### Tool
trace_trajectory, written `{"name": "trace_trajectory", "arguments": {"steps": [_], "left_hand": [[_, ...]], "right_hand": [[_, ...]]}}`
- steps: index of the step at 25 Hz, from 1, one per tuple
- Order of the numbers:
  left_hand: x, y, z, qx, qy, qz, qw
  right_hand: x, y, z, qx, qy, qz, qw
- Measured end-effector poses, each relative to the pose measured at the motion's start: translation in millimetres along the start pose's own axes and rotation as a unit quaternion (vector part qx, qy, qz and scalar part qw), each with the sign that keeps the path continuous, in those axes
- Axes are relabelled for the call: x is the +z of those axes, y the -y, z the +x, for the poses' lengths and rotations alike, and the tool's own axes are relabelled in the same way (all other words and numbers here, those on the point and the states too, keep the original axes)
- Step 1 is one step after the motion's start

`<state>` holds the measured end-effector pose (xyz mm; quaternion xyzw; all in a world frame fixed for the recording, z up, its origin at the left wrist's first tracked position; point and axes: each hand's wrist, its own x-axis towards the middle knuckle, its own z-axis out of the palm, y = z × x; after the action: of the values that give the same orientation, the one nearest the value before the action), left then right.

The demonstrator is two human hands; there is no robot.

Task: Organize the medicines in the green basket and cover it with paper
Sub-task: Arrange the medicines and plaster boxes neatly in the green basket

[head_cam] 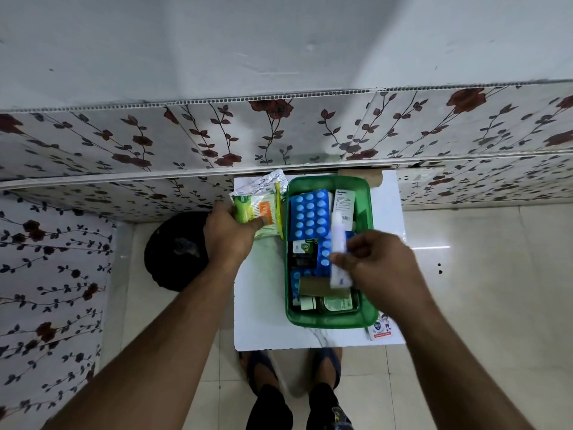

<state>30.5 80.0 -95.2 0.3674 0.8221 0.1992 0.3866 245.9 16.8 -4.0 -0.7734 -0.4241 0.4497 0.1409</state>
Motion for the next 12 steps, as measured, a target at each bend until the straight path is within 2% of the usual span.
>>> {"name": "trace_trajectory", "arguments": {"steps": [2,5,12], "left_hand": [[-3.6,-2.6,-6.1,-0.007,-0.015,-0.045,0.999],[-14.6,2.6,-9.2,0.008,-0.038,-0.094,0.995],[-41.2,3.2,-19.4,0.036,-0.039,-0.162,0.985]], "right_hand": [[24.1,0.2,-3.4,-0.007,0.045,-0.074,0.996],[51.1,-2.0,-0.1,-0.028,0.064,-0.156,0.985],[62.6,-10.4,1.1,-0.068,0.078,-0.220,0.970]]}}
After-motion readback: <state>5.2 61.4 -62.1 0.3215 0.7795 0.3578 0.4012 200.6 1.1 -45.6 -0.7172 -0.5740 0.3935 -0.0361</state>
